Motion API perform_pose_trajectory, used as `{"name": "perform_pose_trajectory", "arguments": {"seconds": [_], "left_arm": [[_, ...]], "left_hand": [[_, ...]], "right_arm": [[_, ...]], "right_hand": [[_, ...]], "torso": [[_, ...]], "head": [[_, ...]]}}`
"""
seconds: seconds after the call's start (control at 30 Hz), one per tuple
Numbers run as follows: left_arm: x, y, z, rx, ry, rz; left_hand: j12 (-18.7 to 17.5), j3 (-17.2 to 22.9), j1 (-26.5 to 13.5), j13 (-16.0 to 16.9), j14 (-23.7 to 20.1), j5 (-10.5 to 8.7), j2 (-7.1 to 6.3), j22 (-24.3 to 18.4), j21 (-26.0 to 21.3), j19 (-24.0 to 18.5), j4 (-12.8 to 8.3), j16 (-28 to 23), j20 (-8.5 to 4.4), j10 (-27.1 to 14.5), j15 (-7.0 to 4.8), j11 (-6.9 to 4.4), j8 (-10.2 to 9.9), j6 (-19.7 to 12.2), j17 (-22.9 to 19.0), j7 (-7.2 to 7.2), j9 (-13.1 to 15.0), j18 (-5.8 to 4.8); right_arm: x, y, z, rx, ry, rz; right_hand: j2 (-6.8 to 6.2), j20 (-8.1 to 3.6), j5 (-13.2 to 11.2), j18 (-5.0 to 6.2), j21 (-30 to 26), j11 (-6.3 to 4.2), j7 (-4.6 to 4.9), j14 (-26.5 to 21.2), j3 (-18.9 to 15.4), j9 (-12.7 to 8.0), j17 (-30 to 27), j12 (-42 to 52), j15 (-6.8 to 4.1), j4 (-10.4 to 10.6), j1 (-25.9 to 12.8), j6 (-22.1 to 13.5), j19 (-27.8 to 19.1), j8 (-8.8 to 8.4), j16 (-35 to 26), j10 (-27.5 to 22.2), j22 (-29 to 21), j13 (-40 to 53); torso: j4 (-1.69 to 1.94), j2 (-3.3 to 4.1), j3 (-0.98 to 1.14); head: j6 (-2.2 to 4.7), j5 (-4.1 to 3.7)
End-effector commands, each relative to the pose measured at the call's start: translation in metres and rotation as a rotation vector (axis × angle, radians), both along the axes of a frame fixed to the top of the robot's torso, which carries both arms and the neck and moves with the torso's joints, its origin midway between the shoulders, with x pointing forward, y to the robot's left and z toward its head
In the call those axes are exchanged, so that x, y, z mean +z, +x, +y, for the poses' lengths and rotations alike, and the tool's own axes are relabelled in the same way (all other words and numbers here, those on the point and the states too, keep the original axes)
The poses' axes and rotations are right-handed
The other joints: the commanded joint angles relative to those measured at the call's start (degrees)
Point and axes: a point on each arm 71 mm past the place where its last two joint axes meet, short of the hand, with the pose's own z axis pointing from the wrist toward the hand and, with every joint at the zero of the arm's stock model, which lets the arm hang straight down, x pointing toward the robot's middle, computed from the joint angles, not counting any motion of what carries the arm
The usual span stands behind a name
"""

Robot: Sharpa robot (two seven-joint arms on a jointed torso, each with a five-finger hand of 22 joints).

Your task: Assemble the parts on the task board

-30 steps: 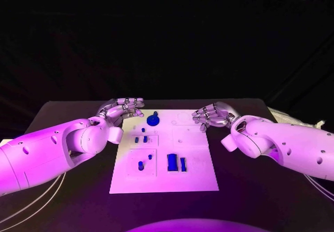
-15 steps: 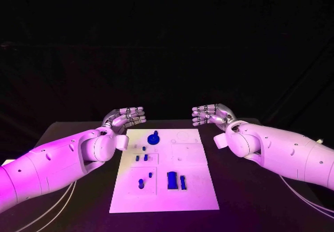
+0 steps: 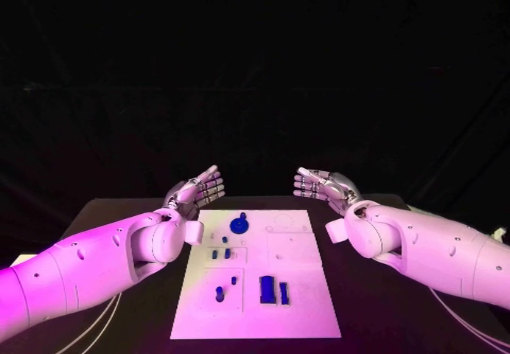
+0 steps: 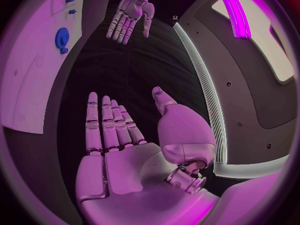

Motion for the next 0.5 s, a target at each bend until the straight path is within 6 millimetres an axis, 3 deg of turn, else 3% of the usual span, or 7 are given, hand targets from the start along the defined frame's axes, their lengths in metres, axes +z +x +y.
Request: {"name": "perform_pose_trajectory", "arguments": {"seconds": [0.03,0.17,0.2,0.33,0.37,0.4,0.5], "left_arm": [[0.003,-0.010,-0.002,0.086,0.071,-0.053],[0.005,-0.026,-0.008,0.130,0.111,-0.079],[0.006,-0.030,-0.009,0.141,0.121,-0.086],[0.009,-0.042,-0.013,0.172,0.149,-0.107],[0.009,-0.045,-0.014,0.178,0.154,-0.111],[0.010,-0.047,-0.015,0.183,0.159,-0.115],[0.011,-0.051,-0.016,0.194,0.169,-0.123]], "left_hand": [[-1.6,-4.9,-15.7,-0.5,-11.4,-2.87,1.17,-5.7,-0.7,-9.6,0.0,-2.4,-2.94,-12.1,-3.87,-5.74,-0.7,-11.6,-0.9,-2.29,-0.6,-2.48],[-1.6,-6.2,-19.7,-0.5,-14.3,-2.87,1.17,-7.2,-0.7,-12.1,0.0,-3.1,-3.70,-15.2,-3.87,-5.74,-0.7,-14.6,-0.9,-2.90,-0.6,-2.82],[-1.6,-6.8,-21.5,-0.5,-15.6,-2.87,1.17,-7.8,-0.7,-13.2,0.0,-3.3,-4.02,-16.5,-3.87,-5.74,-0.7,-15.9,-0.9,-7.05,-0.6,-3.09],[-1.6,-7.9,-25.2,-0.5,-18.2,-2.87,1.17,-9.2,-0.7,-15.5,0.0,-7.5,-4.72,-19.4,-3.87,-5.74,-0.7,-18.6,-0.9,-7.05,-0.6,-3.18],[-1.6,-8.2,-26.0,-0.5,-18.8,-2.87,1.17,-9.5,-0.7,-16.0,0.0,-7.5,-4.89,-20.0,-3.87,-5.74,-0.7,-19.3,-0.9,-7.05,-0.6,-7.47],[-1.6,-8.5,-26.9,-0.5,-19.5,-2.87,1.17,-9.8,-0.7,-16.5,0.0,-7.5,-9.01,-20.7,-3.87,-5.74,-0.7,-19.9,-0.9,-7.05,-0.6,-7.47],[-1.6,-9.3,-29.6,-0.5,-21.4,-2.87,1.17,-10.7,-0.7,-18.1,0.0,-7.5,-9.01,-22.8,-3.87,-5.74,-0.7,-21.9,-0.9,-7.05,-0.6,-7.47]], "right_arm": [[0.003,-0.009,0.003,-0.111,0.022,-0.024],[0.005,-0.024,0.012,-0.167,0.042,-0.023],[0.006,-0.030,0.016,-0.190,0.049,-0.020],[0.009,-0.044,0.022,-0.236,0.059,-0.014],[0.009,-0.046,0.024,-0.245,0.060,-0.012],[0.010,-0.049,0.025,-0.253,0.061,-0.010],[0.011,-0.055,0.027,-0.272,0.064,-0.006]], "right_hand": [[0.07,-2.27,-2.1,-2.61,-3.6,-4.82,-2.35,-13.4,-3.6,-1.1,-1.9,-0.8,-1.09,0.5,-15.0,-11.1,-12.2,-0.74,-0.8,-12.4,-0.6,-0.6],[0.07,-2.86,-6.4,-2.66,-4.6,-4.82,-2.97,-16.9,-4.6,-1.1,-1.9,-0.8,-1.09,0.5,-18.9,-13.9,-15.3,-0.74,-0.8,-15.7,-0.6,-0.6],[0.07,-6.95,-6.4,-3.24,-5.0,-4.82,-7.18,-18.4,-5.0,-1.1,-1.9,-0.8,-1.09,0.5,-20.6,-15.2,-16.7,-0.74,-0.8,-17.1,-0.6,-0.6],[0.07,-6.95,-6.4,-3.25,-5.8,-4.82,-7.18,-21.5,-5.9,-1.1,-1.9,-0.8,-1.09,0.5,-24.1,-17.7,-19.5,-0.74,-0.8,-20.0,-0.6,-0.6],[0.07,-6.95,-6.4,-3.46,-6.1,-4.82,-7.18,-22.4,-6.1,-1.1,-1.9,-0.8,-1.09,0.5,-25.0,-18.4,-20.3,-0.74,-0.8,-20.7,-0.6,-0.6],[0.07,-6.95,-6.4,-7.54,-6.2,-4.82,-7.18,-23.1,-6.3,-1.1,-1.9,-0.8,-1.09,0.5,-25.8,-19.0,-20.9,-0.74,-0.8,-21.4,-0.6,-0.6],[0.07,-6.95,-6.4,-7.54,-6.9,-4.82,-7.18,-25.4,-6.8,-1.1,-1.9,-0.8,-1.09,0.5,-28.4,-20.9,-23.0,-0.74,-0.8,-23.5,-0.6,-0.6]], "torso": [[0.36,-0.49,0.81],[0.41,-0.56,0.92],[0.41,-0.56,0.92],[0.41,-0.56,0.92],[0.41,-0.56,0.92],[0.41,-0.56,0.92],[0.41,-0.56,0.92]], "head": [[1.61,0.70],[1.90,0.83],[1.90,0.83],[1.90,0.83],[1.90,0.83],[1.90,0.83],[1.90,0.83]]}}
